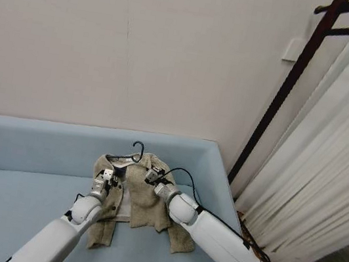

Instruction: Pick up the clothes from the sofa and hang them on the clothes hanger.

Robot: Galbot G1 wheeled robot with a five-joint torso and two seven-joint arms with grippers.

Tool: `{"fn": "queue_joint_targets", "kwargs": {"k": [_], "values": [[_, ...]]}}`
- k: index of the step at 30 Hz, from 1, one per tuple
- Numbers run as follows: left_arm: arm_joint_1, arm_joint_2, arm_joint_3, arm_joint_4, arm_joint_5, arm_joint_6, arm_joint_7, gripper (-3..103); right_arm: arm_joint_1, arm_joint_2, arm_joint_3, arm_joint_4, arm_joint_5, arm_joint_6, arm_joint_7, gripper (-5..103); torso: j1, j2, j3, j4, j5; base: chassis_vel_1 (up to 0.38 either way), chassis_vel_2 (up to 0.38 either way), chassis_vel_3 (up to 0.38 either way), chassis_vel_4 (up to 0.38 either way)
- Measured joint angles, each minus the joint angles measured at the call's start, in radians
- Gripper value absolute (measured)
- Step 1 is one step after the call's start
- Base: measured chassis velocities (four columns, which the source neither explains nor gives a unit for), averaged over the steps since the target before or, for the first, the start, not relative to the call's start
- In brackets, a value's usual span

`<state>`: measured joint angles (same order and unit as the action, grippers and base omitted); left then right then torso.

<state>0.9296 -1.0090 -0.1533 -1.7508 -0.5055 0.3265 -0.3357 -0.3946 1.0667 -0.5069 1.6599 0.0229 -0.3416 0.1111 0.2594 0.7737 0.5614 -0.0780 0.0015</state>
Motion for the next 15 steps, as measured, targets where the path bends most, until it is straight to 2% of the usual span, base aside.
{"fn": "queue_joint_targets", "kwargs": {"k": [3, 4, 5, 10, 13, 15], "values": [[0.014, 0.013, -0.003, -0.027, 0.001, -0.003, 0.005, 3, 0.002, 0.002, 0.001, -0.004, 0.01, -0.004, 0.003, 12, 0.0, 0.0, 0.0, -0.0001, -0.0001, 0.0, 0.0, 0.0, 0.0], [0.034, 0.029, -0.009, -0.063, 0.002, -0.005, 0.009, 3, 0.005, 0.005, 0.002, -0.01, 0.019, -0.007, 0.005, 12, 0.0, 0.0, 0.0, -0.0001, -0.0001, 0.0, 0.0, 0.0, 0.0], [0.114, 0.081, -0.043, -0.187, 0.015, -0.005, 0.027, 3, 0.015, 0.022, 0.008, -0.04, 0.02, -0.008, 0.005, 12, 0.0, 0.0, 0.0, 0.0002, 0.0, 0.0, 0.0, 0.0, 0.0], [0.185, 0.121, -0.079, -0.28, 0.029, 0.0, 0.056, 3, 0.029, 0.049, 0.008, -0.072, 0.014, -0.008, 0.005, 12, 0.0, 0.0, 0.0, 0.0002, -0.0001, 0.0, 0.0, 0.0, 0.0], [0.239, 0.145, -0.094, -0.344, 0.084, -0.001, 0.136, 3, 0.049, 0.077, 0.009, -0.099, 0.014, -0.008, 0.005, 12, 0.0, 0.0, 0.0, 0.0003, -0.0001, 0.0, 0.0, 0.0, 0.0], [0.249, 0.149, -0.094, -0.355, 0.1, -0.004, 0.157, 3, 0.054, 0.083, 0.009, -0.104, 0.014, -0.009, 0.005, 12, 0.0, 0.0, 0.0, 0.0002, -0.0001, 0.0, 0.0, 0.0, 0.0]]}}
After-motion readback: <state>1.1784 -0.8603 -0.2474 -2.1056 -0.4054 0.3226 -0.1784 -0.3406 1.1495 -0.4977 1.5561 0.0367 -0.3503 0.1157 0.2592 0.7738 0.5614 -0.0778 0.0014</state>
